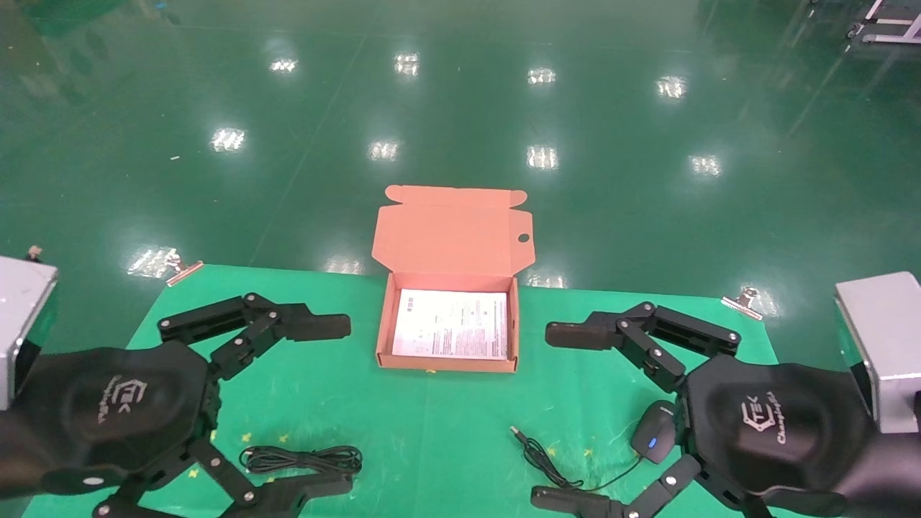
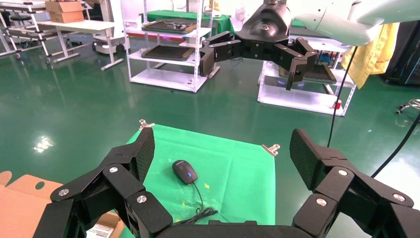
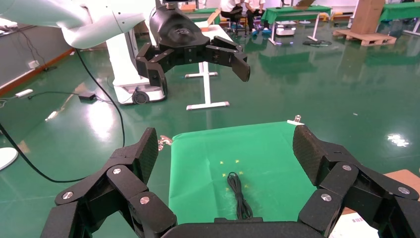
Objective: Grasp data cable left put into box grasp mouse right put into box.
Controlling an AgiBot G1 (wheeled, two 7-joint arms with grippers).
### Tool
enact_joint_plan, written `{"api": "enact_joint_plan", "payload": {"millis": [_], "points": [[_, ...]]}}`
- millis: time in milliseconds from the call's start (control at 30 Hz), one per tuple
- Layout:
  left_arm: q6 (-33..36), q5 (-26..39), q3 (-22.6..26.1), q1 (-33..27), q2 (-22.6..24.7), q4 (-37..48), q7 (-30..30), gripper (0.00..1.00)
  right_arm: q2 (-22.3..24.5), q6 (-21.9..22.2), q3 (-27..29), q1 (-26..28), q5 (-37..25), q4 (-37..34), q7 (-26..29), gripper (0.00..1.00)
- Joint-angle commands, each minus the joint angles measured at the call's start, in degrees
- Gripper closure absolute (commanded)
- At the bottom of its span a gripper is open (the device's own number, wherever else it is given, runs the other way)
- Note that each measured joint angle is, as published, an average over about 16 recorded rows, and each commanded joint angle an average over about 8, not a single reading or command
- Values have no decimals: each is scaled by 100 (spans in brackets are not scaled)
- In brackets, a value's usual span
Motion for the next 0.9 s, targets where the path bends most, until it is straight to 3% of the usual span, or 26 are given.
{"api": "enact_joint_plan", "payload": {"millis": [33,900], "points": [[0,0,0,0,0,0,0,0,0,0,0,0,0,0,0,0],[-24,192,68,-79,17,-71,20,0,61,-3,-33,62,-183,37,-51,0]]}}
